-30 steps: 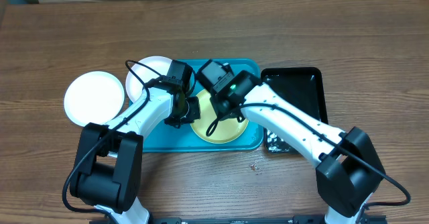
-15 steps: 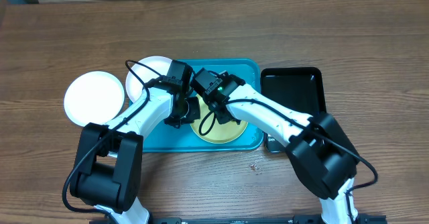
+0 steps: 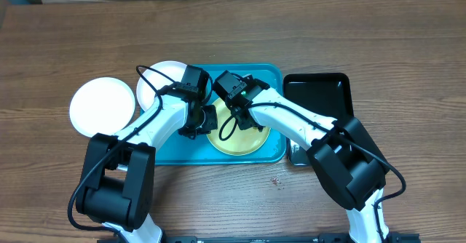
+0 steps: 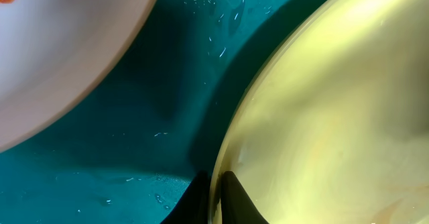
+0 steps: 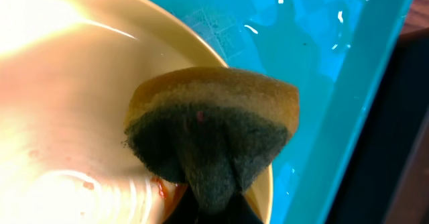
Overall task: Clean dirty plates on tray and stack at the side
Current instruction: 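Scrub the yellow plate with the sponge in the right gripper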
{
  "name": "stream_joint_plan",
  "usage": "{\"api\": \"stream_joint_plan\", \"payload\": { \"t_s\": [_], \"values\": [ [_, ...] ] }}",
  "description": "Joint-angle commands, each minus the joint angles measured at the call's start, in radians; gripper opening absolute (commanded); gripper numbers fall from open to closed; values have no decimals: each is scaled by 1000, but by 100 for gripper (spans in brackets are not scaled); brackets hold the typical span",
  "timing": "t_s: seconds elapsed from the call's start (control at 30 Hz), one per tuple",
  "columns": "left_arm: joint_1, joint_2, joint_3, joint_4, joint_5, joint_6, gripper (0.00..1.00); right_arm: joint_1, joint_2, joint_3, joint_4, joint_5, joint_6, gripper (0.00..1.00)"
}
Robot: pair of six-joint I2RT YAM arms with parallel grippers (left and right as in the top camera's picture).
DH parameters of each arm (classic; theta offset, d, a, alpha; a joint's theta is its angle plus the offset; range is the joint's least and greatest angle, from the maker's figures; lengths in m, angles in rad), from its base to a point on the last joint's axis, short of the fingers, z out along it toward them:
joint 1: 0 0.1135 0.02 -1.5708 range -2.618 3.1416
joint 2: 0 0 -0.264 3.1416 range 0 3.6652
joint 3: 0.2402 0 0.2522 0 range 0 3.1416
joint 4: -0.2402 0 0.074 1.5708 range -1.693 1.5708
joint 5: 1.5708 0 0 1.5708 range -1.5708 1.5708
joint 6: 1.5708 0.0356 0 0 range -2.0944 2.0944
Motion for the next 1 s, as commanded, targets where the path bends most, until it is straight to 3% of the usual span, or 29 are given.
{"api": "stream_joint_plan", "payload": {
  "t_s": [0.0, 0.6, 0.77, 0.97],
  "values": [
    [10, 16, -12, 0, -14, -11, 9, -10, -1, -49, 25, -43, 9, 4],
    [10, 16, -12, 1, -14, -11, 10, -10, -1, -86, 33, -433, -26, 4],
    [10, 16, -12, 1, -13, -11, 4, -11, -1, -86, 56, -487, -26, 4],
    [10, 16, -12, 1, -14, -11, 4, -45, -13, -69, 72, -618, -33, 4]
  ]
}}
